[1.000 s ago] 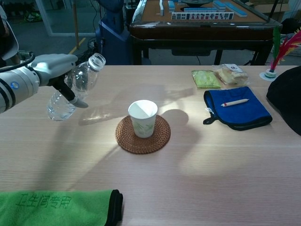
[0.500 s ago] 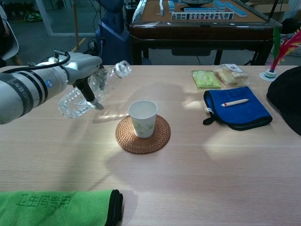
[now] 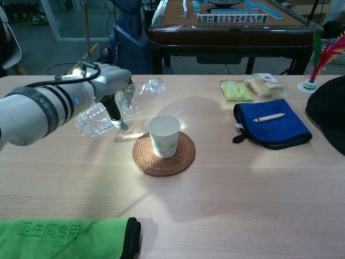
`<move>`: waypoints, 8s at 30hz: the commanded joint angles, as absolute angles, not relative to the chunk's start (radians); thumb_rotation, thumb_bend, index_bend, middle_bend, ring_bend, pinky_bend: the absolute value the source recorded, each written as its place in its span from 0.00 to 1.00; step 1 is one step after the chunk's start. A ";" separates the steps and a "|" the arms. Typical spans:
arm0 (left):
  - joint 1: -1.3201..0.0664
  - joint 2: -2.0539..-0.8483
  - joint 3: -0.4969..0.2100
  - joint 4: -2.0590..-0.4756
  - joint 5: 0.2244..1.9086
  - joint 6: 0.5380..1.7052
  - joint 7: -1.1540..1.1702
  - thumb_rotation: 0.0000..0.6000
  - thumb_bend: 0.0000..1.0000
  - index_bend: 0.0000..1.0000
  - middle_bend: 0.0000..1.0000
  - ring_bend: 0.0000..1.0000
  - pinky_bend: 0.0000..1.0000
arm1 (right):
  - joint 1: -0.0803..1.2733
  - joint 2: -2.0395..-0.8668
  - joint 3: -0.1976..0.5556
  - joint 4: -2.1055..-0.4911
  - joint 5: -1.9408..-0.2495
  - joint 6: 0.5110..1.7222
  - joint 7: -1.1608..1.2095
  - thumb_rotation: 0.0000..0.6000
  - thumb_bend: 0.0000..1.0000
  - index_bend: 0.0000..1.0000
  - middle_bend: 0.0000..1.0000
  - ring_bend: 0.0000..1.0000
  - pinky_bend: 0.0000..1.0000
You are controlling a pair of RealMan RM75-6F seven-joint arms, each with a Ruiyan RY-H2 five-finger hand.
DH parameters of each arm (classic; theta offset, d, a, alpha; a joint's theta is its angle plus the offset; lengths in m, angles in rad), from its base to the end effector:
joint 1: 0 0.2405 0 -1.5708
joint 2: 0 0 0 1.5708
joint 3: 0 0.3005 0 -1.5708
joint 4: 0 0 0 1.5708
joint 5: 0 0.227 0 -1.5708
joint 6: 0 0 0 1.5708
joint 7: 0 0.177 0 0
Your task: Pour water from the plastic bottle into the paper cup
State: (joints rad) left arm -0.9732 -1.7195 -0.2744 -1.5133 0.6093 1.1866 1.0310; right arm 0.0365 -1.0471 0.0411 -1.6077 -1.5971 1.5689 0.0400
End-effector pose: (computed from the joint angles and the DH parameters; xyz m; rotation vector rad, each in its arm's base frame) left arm -0.0920 0.4331 -0.0727 -1.7784 -0.6991 -0.6236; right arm -0.3517 -0.1991 0.1941 1.4119 -0.8117 0.9413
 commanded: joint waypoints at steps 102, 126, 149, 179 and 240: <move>-1.038 -1.833 -0.161 -1.334 0.619 1.330 1.532 1.00 0.07 0.70 0.78 0.50 0.58 | 0.039 -1.040 0.036 -1.609 -1.599 1.560 0.058 1.00 0.32 0.28 0.35 0.33 0.46; -1.043 -1.861 -0.190 -1.339 0.598 1.364 1.588 1.00 0.07 0.71 0.78 0.50 0.58 | 0.035 -1.036 0.037 -1.610 -1.602 1.568 0.062 1.00 0.32 0.28 0.35 0.33 0.46; -1.042 -1.881 -0.260 -1.374 0.523 1.341 1.537 1.00 0.07 0.71 0.78 0.51 0.59 | 0.035 -1.033 0.038 -1.611 -1.597 1.564 0.066 1.00 0.32 0.28 0.35 0.33 0.46; -0.853 -1.767 -0.382 -1.439 0.618 1.271 0.831 1.00 0.07 0.71 0.79 0.51 0.60 | 0.043 -1.043 0.036 -1.607 -1.587 1.540 0.048 1.00 0.32 0.28 0.35 0.33 0.46; -0.519 -1.824 -0.374 -1.126 0.983 1.180 -0.097 1.00 0.07 0.48 0.50 0.34 0.43 | 0.060 -1.064 0.033 -1.599 -1.561 1.496 0.009 1.00 0.32 0.28 0.35 0.33 0.46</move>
State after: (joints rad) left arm -0.5226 -1.8301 -0.3770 -1.1198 0.9804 1.1889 -0.0921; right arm 0.0597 -1.0638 0.0334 -1.5993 -1.5611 1.4960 0.0095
